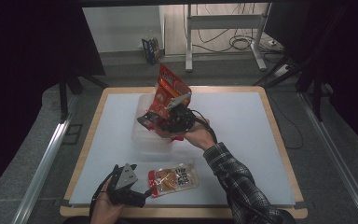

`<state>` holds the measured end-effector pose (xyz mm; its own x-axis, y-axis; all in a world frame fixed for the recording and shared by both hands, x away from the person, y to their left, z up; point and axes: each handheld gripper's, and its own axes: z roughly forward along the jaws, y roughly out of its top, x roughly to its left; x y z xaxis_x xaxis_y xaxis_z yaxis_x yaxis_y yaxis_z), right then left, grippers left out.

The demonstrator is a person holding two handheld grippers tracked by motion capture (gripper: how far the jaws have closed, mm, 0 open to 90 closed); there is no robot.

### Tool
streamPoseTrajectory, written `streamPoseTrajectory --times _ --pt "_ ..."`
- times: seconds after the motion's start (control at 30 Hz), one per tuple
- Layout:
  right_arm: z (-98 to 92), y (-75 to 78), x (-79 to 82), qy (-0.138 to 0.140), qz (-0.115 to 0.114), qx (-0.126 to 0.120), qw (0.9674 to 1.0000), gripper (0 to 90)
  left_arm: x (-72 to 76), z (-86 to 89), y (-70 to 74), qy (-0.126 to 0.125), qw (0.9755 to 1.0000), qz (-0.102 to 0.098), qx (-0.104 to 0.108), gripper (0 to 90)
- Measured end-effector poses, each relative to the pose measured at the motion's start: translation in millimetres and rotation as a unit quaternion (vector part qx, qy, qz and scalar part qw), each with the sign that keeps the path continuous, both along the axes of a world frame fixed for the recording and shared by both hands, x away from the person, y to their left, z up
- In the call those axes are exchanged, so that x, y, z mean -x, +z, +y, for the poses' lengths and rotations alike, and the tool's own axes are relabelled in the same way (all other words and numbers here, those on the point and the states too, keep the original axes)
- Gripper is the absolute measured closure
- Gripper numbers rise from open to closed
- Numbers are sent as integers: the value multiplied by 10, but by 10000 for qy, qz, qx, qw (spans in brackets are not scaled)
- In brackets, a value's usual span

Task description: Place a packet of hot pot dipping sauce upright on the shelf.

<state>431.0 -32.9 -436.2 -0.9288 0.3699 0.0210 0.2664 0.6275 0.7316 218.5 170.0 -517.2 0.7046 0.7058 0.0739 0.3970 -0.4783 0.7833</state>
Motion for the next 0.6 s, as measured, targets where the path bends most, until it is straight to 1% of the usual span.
streamPoseTrajectory --times 0.03,0.13,0.2,0.3,0.33,0.37,0.4,0.43,0.47,0.6 --pt "-28 5 9 -5 -12 29 10000 588 -1 3 1 -4 10000 -2 -13 11" --pt "-110 29 23 -56 -11 9 10000 553 -1 6 3 7 10000 -8 -1 11" --pt "-180 47 28 -90 59 -23 9999 542 -1 9 6 13 10000 -11 13 11" --pt "-263 59 39 -101 108 -6 9999 545 -6 21 7 39 10000 -10 39 11" --pt "-310 63 52 -102 95 28 9999 567 -6 25 9 43 10000 -7 41 11" --pt "-310 63 52 -102 95 28 9999 567 -6 27 9 47 10000 -8 43 11" --pt "-345 60 64 -123 62 138 9998 631 -7 29 10 52 10000 -11 44 11" --pt "-345 60 64 -123 62 138 9998 631 -7 29 10 52 10000 -11 44 11" --pt "-360 55 71 -119 49 187 9997 662 -6 24 6 67 9999 -12 78 11" --pt "-392 13 92 -130 8 447 9989 799 -6 23 6 52 10000 -3 42 11"
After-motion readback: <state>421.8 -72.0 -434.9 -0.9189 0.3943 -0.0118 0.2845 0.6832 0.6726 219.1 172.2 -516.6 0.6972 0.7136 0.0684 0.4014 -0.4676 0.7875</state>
